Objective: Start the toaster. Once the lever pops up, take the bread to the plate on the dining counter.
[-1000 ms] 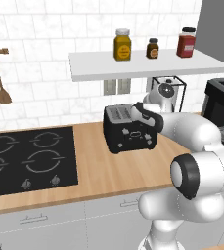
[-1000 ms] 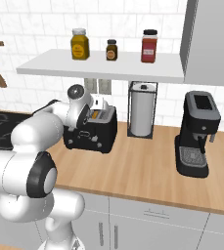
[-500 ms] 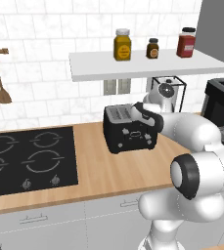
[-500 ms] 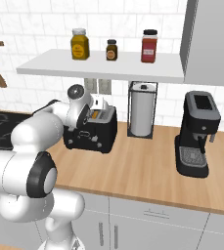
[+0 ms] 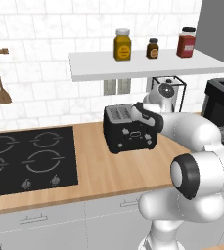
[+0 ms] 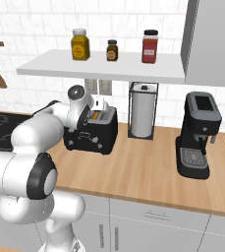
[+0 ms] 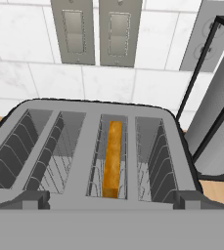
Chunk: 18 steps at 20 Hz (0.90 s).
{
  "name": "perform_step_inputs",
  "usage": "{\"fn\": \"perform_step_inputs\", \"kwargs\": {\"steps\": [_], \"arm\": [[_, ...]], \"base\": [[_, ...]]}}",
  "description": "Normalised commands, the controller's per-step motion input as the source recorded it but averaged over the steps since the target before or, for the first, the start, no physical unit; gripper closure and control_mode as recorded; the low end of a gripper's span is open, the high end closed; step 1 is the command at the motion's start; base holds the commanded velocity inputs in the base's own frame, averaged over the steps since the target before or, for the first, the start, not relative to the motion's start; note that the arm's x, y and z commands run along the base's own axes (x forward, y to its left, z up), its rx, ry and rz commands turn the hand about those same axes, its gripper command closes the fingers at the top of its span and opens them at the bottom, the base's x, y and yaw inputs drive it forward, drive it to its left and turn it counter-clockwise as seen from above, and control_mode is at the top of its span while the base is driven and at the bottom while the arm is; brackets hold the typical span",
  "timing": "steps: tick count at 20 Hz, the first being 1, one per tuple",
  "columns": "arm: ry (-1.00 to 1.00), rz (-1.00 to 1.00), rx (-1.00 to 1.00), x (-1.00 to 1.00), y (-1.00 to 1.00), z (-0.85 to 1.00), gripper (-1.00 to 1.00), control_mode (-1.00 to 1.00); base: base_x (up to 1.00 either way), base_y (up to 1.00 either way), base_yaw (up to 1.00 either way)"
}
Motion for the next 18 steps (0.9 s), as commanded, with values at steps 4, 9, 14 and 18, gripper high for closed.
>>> {"fn": "perform_step_inputs", "kwargs": {"steps": [4,9,14,18], "arm": [[0.00,0.00,0.00,0.00,0.00,0.00,-1.00,-1.00],[0.00,0.00,0.00,0.00,0.00,0.00,-1.00,-1.00],[0.00,0.00,0.00,0.00,0.00,0.00,-1.00,-1.00],[0.00,0.00,0.00,0.00,0.00,0.00,-1.00,-1.00]], "base": [[0.00,0.00,0.00],[0.00,0.00,0.00],[0.00,0.00,0.00],[0.00,0.00,0.00]]}}
